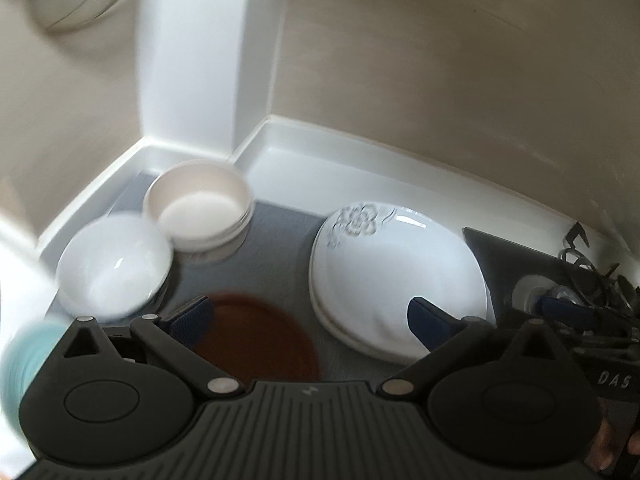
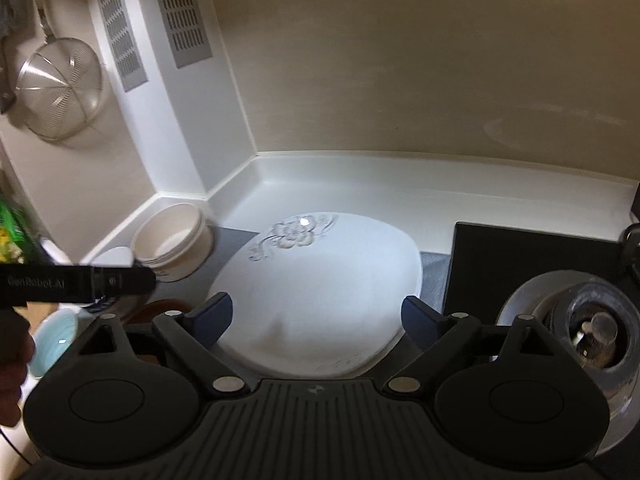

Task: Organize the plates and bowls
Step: 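Move both grippers over to the terracotta plate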

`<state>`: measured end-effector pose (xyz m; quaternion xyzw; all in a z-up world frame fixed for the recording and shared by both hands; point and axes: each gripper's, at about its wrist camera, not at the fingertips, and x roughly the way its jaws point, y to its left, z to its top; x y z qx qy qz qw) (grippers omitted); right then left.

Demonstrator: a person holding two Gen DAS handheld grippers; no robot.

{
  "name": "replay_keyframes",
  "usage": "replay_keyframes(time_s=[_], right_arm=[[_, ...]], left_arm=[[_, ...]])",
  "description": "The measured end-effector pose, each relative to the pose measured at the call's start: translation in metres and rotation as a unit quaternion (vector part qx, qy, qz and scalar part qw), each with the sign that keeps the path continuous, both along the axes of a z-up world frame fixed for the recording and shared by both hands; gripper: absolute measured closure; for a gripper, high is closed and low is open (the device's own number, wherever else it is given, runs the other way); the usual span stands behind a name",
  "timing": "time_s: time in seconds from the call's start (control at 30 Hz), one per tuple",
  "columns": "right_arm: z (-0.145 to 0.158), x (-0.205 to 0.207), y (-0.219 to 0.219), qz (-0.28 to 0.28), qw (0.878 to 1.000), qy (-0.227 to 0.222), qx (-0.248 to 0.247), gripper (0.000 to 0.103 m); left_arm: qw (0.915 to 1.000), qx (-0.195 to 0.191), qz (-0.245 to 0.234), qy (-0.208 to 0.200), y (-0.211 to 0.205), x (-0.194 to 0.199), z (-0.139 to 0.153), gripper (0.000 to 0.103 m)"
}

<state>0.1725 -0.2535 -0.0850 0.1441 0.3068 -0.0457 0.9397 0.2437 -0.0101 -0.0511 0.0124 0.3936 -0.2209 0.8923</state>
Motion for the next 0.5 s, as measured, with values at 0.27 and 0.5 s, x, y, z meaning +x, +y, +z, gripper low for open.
replay_keyframes(time_s=[0.27,0.5], right_arm=[[0.02,-0.007,0.029,0.002,1.0,-0.027,-0.002,0.0],[0.046,-0.024,0.081,-0.004,0.999,-0.038,-0.038,0.0]], left_arm=[[0.9993,0.008,0.036,-0.004,0.052,-0.028,0.007,0.0],[0.9999,-0.006,0.006,-0.008,0.088,-0.032,0.011,0.0]])
